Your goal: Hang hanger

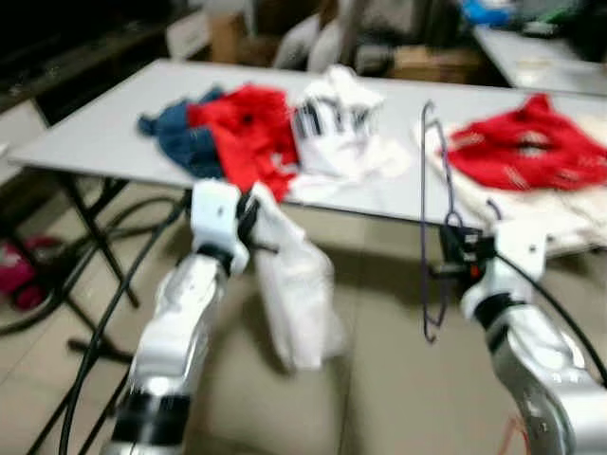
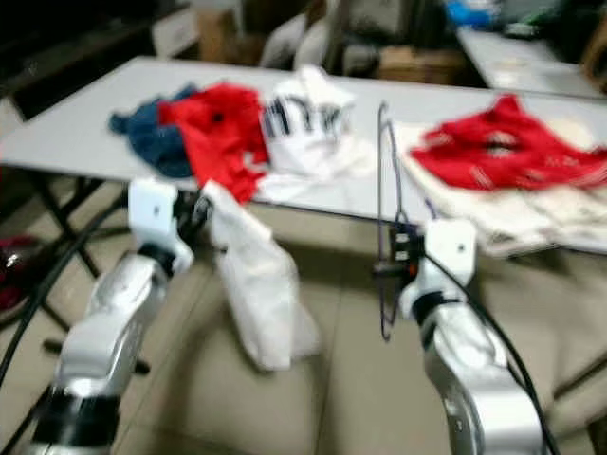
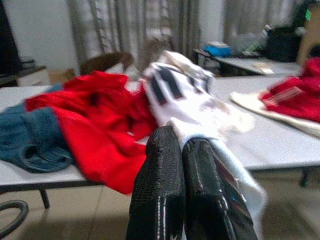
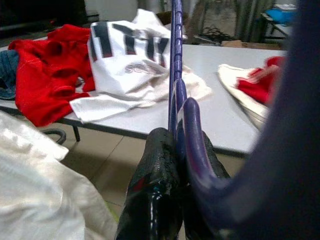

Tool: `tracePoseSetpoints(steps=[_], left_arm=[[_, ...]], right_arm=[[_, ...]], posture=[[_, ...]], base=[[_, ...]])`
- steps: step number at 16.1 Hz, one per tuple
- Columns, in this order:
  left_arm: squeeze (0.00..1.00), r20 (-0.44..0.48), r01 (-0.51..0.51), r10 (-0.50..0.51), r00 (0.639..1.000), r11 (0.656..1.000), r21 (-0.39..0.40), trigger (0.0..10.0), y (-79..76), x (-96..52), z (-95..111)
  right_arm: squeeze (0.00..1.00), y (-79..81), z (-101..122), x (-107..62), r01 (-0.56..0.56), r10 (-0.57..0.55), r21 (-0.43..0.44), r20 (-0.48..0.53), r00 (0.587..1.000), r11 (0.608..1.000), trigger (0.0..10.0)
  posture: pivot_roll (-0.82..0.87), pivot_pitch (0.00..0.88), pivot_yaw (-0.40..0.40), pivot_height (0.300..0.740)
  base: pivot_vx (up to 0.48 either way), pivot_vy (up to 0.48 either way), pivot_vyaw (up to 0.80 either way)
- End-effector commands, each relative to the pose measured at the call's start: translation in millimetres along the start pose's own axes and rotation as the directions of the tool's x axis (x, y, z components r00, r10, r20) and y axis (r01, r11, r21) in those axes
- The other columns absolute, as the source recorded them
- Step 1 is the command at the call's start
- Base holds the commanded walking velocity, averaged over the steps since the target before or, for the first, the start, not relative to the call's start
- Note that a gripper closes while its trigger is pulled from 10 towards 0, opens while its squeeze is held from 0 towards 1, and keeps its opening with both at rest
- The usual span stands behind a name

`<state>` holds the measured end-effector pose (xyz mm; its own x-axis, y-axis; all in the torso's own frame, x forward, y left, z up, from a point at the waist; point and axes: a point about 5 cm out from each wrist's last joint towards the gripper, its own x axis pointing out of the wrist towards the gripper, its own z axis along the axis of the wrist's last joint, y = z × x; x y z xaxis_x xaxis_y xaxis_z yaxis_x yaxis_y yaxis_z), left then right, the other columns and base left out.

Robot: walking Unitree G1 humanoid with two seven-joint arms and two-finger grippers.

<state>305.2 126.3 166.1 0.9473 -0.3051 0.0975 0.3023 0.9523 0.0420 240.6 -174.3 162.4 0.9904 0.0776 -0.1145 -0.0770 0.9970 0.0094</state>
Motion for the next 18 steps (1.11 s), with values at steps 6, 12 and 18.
tracePoseSetpoints(steps=[6, 12, 18], left_arm=[[0.00, 0.010, -0.018, 0.018, 1.000, 1.000, 0.004, 10.0, 5.8, 1.9, 3.6], [0.00, 0.062, -0.019, 0.018, 0.998, 1.000, 0.005, 10.0, 12.9, 24.1, 19.4], [0.00, 0.295, -0.008, -0.016, 0.955, 0.997, 0.081, 10.0, 28.9, 106.9, 124.3]], right_arm=[[0.00, 7.9, 5.0, 3.7, -0.024, 0.024, 0.003, 0.033, 0.999, 1.000, 10.0], [0.00, 8.7, 5.4, 5.3, -0.025, 0.024, 0.011, 0.044, 0.999, 1.000, 10.0], [0.00, 10.7, 7.4, 7.8, -0.014, 0.012, 0.025, 0.064, 0.998, 1.000, 10.0]], posture=[[0.02, 0.000, -0.006, 0.740], [0.02, 0.000, -0.009, 0.740], [0.01, 0.000, 0.006, 0.740]], base=[[0.454, 0.000, 0.00], [0.454, 0.000, 0.00], [0.454, 0.000, 0.00]])
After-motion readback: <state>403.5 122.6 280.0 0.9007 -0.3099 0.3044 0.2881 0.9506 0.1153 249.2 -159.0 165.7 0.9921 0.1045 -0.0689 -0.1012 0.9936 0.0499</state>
